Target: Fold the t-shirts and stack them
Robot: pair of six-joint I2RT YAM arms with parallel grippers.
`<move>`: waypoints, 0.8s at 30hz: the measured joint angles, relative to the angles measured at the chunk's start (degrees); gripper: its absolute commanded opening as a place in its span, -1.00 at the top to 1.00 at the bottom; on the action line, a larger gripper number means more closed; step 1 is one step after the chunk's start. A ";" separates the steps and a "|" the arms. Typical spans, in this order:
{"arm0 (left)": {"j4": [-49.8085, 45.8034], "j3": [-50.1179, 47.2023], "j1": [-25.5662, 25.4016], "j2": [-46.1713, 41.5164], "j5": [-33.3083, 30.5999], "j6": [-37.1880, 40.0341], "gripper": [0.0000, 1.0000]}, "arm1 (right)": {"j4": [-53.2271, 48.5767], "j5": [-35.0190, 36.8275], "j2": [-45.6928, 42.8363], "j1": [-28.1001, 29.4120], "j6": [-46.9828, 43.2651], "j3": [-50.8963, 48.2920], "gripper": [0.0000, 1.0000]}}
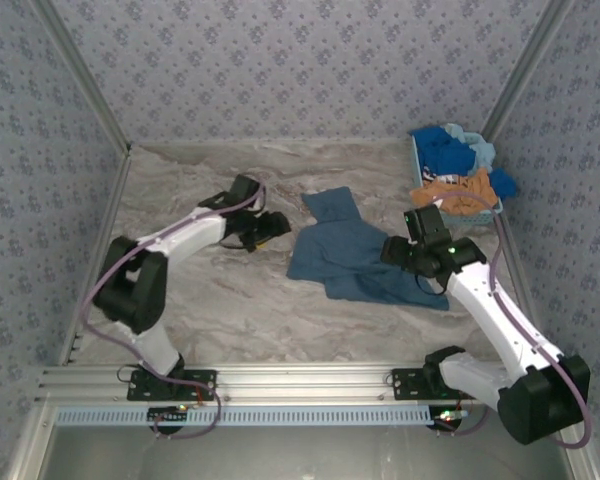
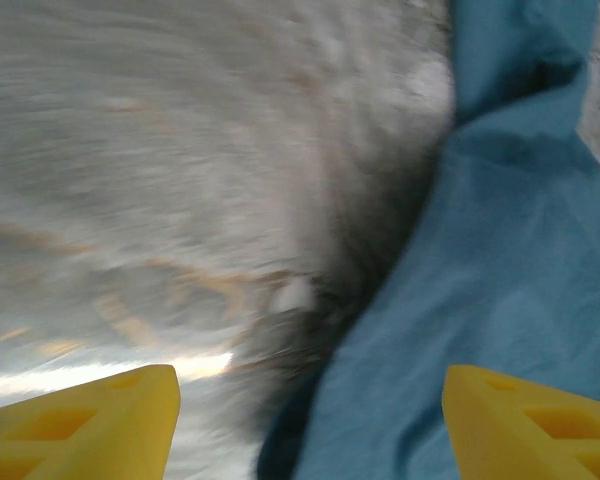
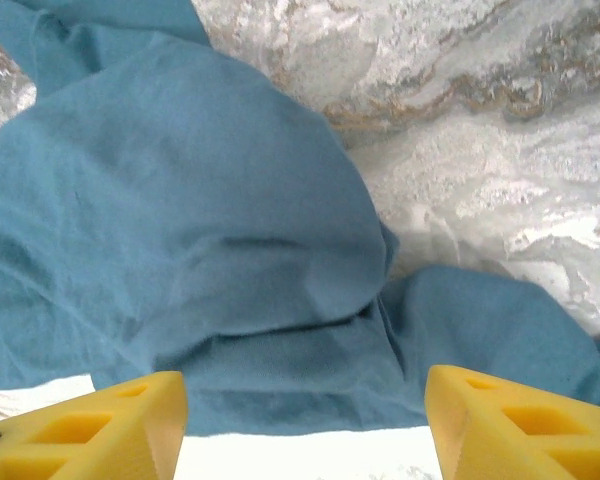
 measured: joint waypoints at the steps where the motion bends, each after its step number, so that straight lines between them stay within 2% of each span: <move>1: 0.55 1.90 -0.90 2.08 0.37 0.13 -0.37 | -0.24 -0.04 -0.15 0.35 0.37 -0.63 -0.30; 7: 4.96 8.13 -2.49 12.26 3.08 0.94 0.04 | -1.46 -3.37 1.64 2.91 2.89 -4.46 -0.34; 9: 5.77 7.76 -2.51 13.66 3.69 0.66 0.48 | -1.49 -4.63 2.97 2.95 3.45 -4.46 -0.34; 12: 7.37 7.21 -2.89 14.03 5.05 -0.48 0.96 | -1.25 -6.73 4.42 2.95 4.31 -5.38 -0.34; 17: 9.01 6.75 -3.06 13.40 5.57 -0.70 1.00 | -1.22 -9.31 6.95 3.91 6.27 -7.58 -0.34; 20: 8.81 4.55 -2.58 10.08 5.18 -0.68 1.00 | 0.26 -10.03 9.16 6.67 7.67 -8.17 -0.35; 24: 8.52 2.86 -1.27 4.61 5.05 -0.44 1.00 | 4.90 -10.40 16.39 10.80 8.20 -7.85 -0.39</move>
